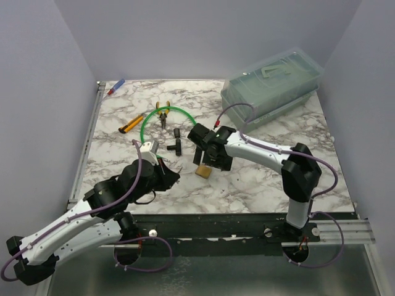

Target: Unlock with the key

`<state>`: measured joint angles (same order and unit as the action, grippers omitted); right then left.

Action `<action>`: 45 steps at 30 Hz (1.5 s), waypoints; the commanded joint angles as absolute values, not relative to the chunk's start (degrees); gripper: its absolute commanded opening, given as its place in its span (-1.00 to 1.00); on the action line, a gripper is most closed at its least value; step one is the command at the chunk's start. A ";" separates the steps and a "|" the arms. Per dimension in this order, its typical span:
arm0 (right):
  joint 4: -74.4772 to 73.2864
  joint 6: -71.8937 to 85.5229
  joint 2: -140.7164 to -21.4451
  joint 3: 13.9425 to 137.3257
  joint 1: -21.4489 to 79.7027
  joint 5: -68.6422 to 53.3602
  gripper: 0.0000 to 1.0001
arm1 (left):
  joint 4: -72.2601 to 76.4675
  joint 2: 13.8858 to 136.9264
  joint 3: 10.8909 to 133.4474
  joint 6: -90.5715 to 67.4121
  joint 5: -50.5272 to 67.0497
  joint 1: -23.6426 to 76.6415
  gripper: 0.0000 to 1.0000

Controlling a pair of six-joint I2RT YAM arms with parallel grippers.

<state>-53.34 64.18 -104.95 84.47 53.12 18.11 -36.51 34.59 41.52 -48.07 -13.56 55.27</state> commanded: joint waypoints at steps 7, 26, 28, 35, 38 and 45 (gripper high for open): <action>-57.48 64.97 -114.08 89.45 52.69 13.27 1.00 | -45.79 30.49 48.40 -47.11 -18.64 55.55 -1.00; -54.03 63.88 -121.30 93.34 49.57 10.64 0.86 | -45.48 28.39 48.17 -46.86 -18.45 55.56 -1.00; -53.99 64.05 -121.75 93.83 49.57 10.04 0.84 | -45.44 28.31 48.16 -46.85 -18.46 55.55 -1.00; -54.93 65.44 -122.98 94.38 49.57 9.07 0.80 | -45.44 28.30 48.16 -46.82 -18.63 55.56 -1.00; -55.20 65.95 -123.13 94.32 49.57 8.72 0.77 | -45.37 28.29 48.20 -46.76 -18.71 55.51 -1.00; -54.70 66.33 -123.52 93.95 49.57 8.25 0.56 | -45.35 28.62 48.16 -46.75 -18.72 55.55 -1.00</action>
<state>-54.15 65.10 -121.78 92.99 49.50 9.50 -45.54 28.86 47.48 -47.53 -17.43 55.27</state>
